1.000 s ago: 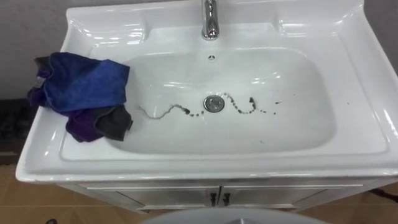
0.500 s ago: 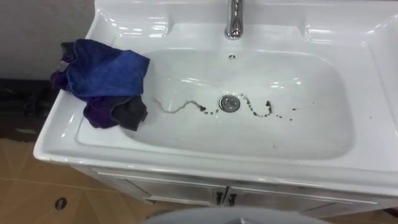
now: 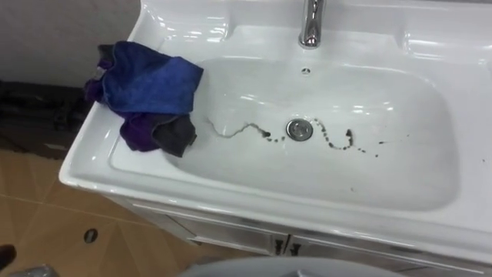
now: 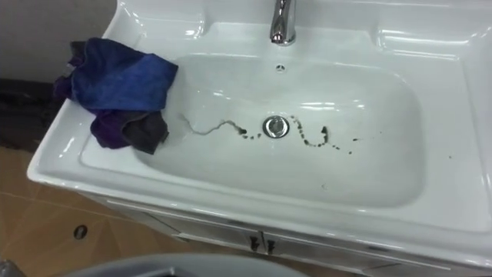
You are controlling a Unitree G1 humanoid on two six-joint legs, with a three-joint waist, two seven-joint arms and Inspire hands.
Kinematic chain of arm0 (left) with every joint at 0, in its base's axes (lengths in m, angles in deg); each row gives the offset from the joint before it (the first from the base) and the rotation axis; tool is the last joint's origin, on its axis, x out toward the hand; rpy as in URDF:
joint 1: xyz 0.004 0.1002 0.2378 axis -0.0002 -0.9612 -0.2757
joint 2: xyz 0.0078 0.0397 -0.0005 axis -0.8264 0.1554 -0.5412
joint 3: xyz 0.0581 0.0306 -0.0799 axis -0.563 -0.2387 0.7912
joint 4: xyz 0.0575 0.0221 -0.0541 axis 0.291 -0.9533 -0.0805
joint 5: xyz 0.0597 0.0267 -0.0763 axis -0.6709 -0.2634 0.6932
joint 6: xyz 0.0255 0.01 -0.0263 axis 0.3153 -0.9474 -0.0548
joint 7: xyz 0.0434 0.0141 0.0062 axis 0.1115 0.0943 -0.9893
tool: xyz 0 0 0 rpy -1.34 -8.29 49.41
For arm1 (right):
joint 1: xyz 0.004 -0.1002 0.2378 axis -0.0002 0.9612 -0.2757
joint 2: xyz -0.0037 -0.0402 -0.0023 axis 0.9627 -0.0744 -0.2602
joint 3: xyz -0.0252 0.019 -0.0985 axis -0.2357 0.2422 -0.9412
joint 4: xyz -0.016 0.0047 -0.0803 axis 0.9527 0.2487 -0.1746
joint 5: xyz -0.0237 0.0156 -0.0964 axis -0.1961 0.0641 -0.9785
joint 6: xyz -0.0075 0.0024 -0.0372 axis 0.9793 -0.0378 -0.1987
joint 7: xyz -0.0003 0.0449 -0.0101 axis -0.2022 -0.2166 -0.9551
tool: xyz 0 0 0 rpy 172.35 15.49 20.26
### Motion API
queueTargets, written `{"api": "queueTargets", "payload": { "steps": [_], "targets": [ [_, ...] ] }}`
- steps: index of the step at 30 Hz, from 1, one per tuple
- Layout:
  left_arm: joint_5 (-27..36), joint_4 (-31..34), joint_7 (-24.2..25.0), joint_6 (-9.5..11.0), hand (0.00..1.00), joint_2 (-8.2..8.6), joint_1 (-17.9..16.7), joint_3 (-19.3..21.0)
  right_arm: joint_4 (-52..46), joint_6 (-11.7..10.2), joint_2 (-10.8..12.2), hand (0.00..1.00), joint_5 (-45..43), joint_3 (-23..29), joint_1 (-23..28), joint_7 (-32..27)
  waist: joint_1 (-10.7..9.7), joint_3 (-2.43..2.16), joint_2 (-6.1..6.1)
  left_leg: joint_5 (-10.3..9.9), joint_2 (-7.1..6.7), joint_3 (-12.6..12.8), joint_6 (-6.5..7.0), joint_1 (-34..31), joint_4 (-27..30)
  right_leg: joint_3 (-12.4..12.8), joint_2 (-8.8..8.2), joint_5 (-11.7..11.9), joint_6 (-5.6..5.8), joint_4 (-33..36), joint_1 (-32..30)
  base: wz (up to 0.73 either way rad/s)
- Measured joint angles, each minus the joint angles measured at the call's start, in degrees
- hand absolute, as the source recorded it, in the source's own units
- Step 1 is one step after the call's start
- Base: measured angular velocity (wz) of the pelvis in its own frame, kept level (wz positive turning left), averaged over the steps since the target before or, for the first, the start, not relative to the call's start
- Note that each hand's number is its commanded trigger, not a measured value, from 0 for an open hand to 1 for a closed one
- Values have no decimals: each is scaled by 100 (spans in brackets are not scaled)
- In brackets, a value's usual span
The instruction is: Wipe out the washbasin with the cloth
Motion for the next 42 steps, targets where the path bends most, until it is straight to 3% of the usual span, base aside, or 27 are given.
{"api": "queueTargets", "payload": {
  "steps": [5, 10, 20, 23, 28, 33, 36, 40, 42],
  "targets": [
    [-130, 661, -260, 44, 0, -224, 161, 101, -173, 6, 9, 0, -11, -15, 165, -42, 37, -5, 30, 1, -18, -25, 2, 2, 6, 10, -9, -7, 10, 1, 0, -1],
    [-130, 1427, -479, 48, 0, -290, 266, 279, -142, 27, 19, 0, -29, -70, 235, -17, 10, 0, 38, 1, -23, -37, 3, -7, 3, 39, -12, -14, 14, 1, -42, -2],
    [-1116, 2349, -463, 55, 0, -325, 439, 395, -127, 14, 113, 0, -77, -58, 343, 76, -143, 20, 21, 2, -26, -35, 4, 23, 2, 177, -4, -13, 15, 10, -70, -5],
    [-1179, 2720, -411, 55, 0, -334, 585, 394, -112, -1, 85, 0, -120, -53, 337, 166, -200, 59, 23, 1, -25, -33, 4, 23, -5, 197, 0, -13, 16, 5, -76, -4],
    [-1893, 2788, -381, 84, 0, -404, 811, 394, -30, -22, 91, 0, -185, -56, 331, 232, -303, 135, 94, 1, -4, 92, 4, 90, -53, 343, 19, -11, 16, 5, -83, -10],
    [-2298, 2834, -367, 88, 0, -411, 911, 195, 137, -94, 99, 0, -133, -10, 302, 346, -580, 113, 116, 1, -7, 113, 4, 105, -67, 431, 24, 1, 22, 18, -108, -11],
    [-2404, 2918, -270, 120, 0, -411, 913, 116, 151, -115, 101, 0, -116, 45, 308, 403, -642, 109, 102, 1, -2, 156, 4, 130, -70, 545, 29, 8, 14, 44, -157, -23],
    [-2711, 3037, -70, 120, 0, -411, 912, -46, 145, -125, 102, 0, -164, 164, 341, 537, -683, 111, 55, 1, 5, 273, 4, 222, -107, 719, 41, 8, 14, 98, -173, -24],
    [-2759, 3100, -53, 128, 0, -419, 913, -174, 91, -143, 101, 0, -143, 162, 360, 637, -797, 114, -1, 1, 5, 300, 4, 272, -128, 761, 44, 9, 15, 106, -148, -9]
  ]
}}
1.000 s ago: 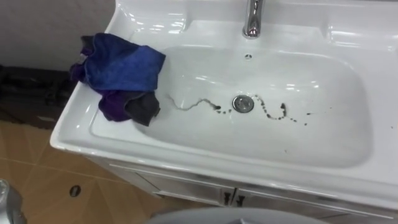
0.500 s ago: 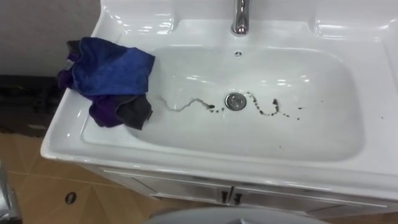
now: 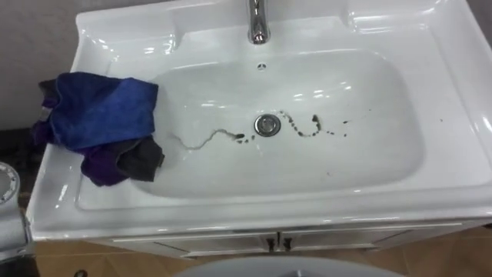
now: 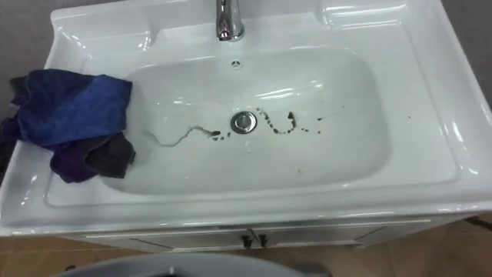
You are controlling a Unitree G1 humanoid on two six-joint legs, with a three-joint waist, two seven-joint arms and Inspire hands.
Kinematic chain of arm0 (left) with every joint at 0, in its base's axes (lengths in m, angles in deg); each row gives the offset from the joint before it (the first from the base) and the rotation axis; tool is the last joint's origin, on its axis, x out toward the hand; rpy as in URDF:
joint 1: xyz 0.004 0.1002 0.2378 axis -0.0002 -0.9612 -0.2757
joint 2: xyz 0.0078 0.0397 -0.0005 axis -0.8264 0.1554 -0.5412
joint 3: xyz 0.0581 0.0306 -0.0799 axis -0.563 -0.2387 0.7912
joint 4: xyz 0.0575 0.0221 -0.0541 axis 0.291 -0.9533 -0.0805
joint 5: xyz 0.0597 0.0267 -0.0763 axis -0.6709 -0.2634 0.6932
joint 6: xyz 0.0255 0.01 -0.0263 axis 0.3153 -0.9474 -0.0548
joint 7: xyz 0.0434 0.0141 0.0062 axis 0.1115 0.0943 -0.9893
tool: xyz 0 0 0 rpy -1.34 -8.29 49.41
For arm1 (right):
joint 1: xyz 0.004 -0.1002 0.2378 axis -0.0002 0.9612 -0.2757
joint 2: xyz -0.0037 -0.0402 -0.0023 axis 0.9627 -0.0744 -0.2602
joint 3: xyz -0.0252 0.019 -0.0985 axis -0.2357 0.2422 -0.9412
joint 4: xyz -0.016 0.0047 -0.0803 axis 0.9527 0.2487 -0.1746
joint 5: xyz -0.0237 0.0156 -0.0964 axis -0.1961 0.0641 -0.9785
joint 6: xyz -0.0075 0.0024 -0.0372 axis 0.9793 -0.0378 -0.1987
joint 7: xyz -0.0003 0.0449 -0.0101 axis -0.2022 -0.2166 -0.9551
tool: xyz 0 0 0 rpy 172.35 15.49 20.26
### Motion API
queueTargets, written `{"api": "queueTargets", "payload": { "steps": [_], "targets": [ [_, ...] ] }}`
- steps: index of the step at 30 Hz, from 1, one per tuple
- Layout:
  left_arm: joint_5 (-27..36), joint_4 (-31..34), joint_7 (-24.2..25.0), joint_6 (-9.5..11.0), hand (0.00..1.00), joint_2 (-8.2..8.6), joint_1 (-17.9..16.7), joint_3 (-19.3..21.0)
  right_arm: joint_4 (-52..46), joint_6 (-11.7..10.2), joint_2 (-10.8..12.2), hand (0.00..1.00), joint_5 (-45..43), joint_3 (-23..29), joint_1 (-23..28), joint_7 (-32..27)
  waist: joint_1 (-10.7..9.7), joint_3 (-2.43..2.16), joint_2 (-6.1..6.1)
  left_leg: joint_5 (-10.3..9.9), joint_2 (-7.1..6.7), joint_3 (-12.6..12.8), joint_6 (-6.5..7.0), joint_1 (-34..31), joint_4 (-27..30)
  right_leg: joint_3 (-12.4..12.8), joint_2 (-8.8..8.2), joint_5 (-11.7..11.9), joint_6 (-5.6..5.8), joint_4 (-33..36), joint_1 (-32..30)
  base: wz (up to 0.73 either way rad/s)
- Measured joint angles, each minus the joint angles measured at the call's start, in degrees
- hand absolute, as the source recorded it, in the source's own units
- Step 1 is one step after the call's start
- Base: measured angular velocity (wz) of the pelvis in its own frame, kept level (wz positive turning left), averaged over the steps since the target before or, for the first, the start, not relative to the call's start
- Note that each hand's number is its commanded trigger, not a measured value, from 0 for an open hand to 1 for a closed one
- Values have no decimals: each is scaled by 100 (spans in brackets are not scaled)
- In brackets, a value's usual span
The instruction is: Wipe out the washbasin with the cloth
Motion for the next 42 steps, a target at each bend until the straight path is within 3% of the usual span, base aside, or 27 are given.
{"api": "queueTargets", "payload": {
  "steps": [6, 11, 21, 29, 36, 42],
  "targets": [
    [2, 0, 396, -3, 0, 1, 3, -741, 98, -15, 22, 0, 103, -4, -66, 175, -174, 9, -80, -1, 25, 114, 1, 121, -60, 78, 27, 20, 11, -16, 60, -6],
    [-61, -1, 584, -2, 0, 1, 9, -921, 179, -35, 21, 0, 153, -4, -85, 201, -294, 8, -83, -1, 70, 266, 0, 134, -74, 229, 85, 54, -3, 0, 1, -13],
    [-470, -70, 898, -2, 0, 23, 9, -1825, 438, -33, 23, 0, 139, -12, -263, 259, -514, 28, -85, -2, 79, 272, 1, 131, -72, 351, 116, 114, -1, 7, -60, -5],
    [-628, -130, 1222, -4, 0, 25, 9, -2157, 531, -24, 23, 0, 134, -19, -354, 260, -613, 47, -93, -2, 87, 283, 1, 138, -90, 358, 130, 125, -6, -2, -56, -1],
    [-721, -684, 1442, -7, 0, 93, 9, -2544, 563, 30, 24, 0, 117, -111, -407, 253, -621, 61, -122, -2, 90, 290, 1, 154, -90, 366, 133, 126, -7, -11, -41, 0],
    [-767, -817, 1481, -6, 0, 196, 9, -2573, 564, 52, 26, 0, 107, -233, -418, 257, -609, 36, -197, -2, 92, 295, 1, 136, -88, 369, 136, 127, -9, -8, -61, 0]
  ]
}}
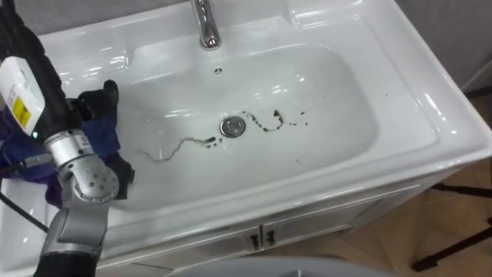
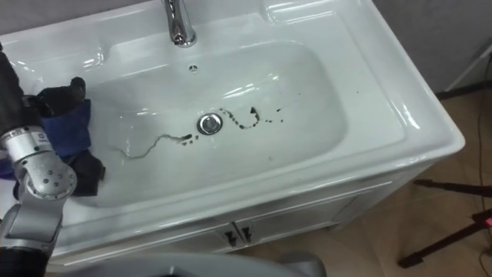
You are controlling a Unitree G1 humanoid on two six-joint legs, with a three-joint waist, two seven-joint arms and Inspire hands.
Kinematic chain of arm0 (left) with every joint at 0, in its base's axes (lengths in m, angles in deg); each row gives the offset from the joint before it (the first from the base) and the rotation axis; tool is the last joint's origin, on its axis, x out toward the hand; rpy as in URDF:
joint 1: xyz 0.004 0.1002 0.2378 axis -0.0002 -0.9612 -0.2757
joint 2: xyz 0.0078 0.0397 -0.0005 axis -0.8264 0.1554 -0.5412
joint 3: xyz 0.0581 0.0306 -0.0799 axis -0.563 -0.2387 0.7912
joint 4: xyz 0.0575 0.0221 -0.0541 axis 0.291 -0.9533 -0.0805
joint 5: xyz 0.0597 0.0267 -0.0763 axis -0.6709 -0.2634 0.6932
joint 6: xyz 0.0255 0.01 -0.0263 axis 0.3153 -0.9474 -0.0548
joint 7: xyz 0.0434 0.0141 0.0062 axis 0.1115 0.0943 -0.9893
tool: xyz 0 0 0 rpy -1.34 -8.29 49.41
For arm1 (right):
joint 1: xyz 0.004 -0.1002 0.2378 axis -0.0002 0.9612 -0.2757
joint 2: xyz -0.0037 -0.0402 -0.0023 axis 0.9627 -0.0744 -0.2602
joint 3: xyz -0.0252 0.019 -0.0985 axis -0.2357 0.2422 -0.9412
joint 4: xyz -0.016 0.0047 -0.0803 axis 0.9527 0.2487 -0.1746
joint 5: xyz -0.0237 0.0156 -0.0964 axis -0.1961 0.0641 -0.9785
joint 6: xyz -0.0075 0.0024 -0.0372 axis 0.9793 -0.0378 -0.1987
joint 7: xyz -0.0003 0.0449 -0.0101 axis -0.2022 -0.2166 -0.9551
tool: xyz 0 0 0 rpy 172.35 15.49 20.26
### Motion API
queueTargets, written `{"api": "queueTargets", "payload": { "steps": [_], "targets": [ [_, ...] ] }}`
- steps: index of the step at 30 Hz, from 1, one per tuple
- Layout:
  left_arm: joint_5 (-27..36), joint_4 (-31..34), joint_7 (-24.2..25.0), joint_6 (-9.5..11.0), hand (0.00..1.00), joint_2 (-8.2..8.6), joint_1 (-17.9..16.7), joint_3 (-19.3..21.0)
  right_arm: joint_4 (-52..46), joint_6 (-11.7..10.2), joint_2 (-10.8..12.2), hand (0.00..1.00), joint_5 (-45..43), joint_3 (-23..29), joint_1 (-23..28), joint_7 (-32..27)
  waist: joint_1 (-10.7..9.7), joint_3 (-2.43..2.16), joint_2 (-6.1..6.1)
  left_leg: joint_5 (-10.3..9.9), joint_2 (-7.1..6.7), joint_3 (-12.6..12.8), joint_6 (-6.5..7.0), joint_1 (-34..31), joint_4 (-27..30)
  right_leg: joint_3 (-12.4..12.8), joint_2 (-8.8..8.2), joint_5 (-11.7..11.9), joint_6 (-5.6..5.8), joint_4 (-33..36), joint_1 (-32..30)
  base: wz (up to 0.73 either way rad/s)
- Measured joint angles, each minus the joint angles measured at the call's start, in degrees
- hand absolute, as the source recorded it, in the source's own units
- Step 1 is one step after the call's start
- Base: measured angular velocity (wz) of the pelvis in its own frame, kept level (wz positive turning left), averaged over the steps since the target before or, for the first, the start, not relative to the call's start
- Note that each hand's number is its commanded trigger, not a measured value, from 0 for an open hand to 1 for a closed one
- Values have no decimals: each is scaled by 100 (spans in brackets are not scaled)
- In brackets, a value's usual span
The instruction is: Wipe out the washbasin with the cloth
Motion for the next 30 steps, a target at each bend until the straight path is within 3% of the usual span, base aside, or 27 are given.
{"api": "queueTargets", "payload": {
  "steps": [7, 10, 17, 25, 30],
  "targets": [
    [-611, -171, -10, -34, 0, 42, -22, -7, -24, 44, 1, 0, 28, -3, 14, -12, 59, 7, -20, -1, 18, 74, -1, 81, -9, 68, 23, 11, -14, 1, 38, -5],
    [-744, -170, -11, -71, 0, 48, -24, -8, -73, 112, 1, 0, 30, -3, 8, -15, 110, -14, 9, -1, 46, 115, -2, 87, -59, 94, 55, 21, -26, -5, 37, -5],
    [-986, -470, 106, -390, 0, 165, -57, -16, -51, 168, 0, 0, 21, -57, -1, -11, 159, -56, 86, -1, 63, 108, -3, 82, -53, 54, 63, 24, -32, 1, 48, 1],
    [-1044, -624, 263, -532, 0, 208, -84, -51, -60, 173, 2, 0, 25, -56, -47, -22, 142, -39, 60, -1, 64, -13, -3, 54, -41, -30, 59, 24, -34, -1, 61, 5],
    [-1158, -710, 335, -658, 0, 274, -112, -263, -64, 284, 15, 0, 13, -57, -107, -82, 146, -33, 42, -1, 63, -24, -3, -22, -12, -50, 59, 25, -37, -1, -13, 3]
  ]
}}
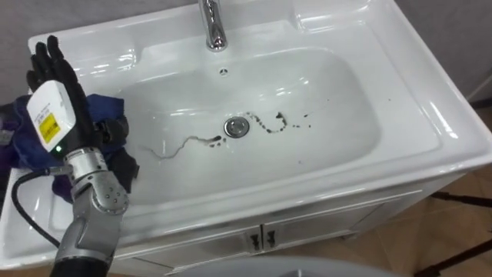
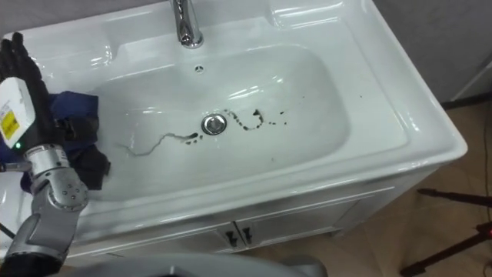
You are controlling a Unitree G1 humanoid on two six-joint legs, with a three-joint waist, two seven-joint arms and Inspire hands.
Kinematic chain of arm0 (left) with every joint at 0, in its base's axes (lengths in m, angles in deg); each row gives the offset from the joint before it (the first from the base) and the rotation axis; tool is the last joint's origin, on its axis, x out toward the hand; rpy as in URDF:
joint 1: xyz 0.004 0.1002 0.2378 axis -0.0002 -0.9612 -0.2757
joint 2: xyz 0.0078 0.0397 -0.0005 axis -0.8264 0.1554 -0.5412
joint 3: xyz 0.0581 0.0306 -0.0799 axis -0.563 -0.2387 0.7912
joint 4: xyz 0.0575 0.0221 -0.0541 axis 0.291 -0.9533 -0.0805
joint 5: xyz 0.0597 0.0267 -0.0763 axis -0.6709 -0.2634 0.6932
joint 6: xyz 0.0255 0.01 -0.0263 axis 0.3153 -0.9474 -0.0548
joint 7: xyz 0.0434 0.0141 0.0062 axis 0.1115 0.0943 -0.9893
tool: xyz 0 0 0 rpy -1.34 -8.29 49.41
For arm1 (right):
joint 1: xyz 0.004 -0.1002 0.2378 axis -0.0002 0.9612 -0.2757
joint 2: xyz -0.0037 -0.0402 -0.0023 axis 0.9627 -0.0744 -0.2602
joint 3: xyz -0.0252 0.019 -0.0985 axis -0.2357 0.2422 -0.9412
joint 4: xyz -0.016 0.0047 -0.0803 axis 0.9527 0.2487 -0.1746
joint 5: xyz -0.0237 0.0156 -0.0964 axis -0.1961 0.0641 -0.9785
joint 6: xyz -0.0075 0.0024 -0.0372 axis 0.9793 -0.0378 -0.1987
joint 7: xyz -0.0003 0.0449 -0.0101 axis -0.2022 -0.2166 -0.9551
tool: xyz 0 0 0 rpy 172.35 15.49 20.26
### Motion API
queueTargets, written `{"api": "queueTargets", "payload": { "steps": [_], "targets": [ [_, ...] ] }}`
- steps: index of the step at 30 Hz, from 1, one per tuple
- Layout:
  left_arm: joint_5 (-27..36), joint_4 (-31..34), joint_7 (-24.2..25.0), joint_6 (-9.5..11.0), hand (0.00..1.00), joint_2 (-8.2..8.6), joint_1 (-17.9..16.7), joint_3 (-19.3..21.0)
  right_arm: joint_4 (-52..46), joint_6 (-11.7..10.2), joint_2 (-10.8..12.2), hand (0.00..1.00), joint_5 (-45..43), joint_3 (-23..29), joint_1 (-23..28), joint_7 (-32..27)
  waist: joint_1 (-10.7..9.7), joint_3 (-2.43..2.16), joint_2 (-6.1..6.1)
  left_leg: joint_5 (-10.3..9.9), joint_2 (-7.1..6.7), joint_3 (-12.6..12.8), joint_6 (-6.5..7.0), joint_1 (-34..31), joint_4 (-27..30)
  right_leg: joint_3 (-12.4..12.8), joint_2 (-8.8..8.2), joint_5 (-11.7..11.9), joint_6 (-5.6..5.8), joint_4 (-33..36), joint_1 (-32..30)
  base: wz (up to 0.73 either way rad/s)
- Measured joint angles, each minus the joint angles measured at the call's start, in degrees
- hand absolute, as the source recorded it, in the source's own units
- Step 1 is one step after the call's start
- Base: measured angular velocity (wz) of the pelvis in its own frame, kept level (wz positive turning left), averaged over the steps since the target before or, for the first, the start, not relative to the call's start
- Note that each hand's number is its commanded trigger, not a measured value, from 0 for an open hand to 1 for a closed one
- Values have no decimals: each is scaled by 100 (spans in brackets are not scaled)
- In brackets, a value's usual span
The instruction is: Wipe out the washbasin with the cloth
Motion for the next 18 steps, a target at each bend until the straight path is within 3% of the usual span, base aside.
{"api": "queueTargets", "payload": {
  "steps": [5, 18],
  "targets": [
    [-110, -12, 8, -56, 0, 3, -22, -174, -14, 8, 4, 0, -19, -3, -3, -84, 3, -12, -25, 0, 0, -7, 0, -34, 19, 0, 1, 1, -1, -4, -23, 0],
    [-206, -63, -88, -137, 0, -3, -78, -173, -85, 108, 4, 0, -115, 0, 8, -228, 9, -40, -70, -1, 0, -40, 0, -36, 13, -7, 6, 12, -7, -91, 37, 0]
  ]
}}
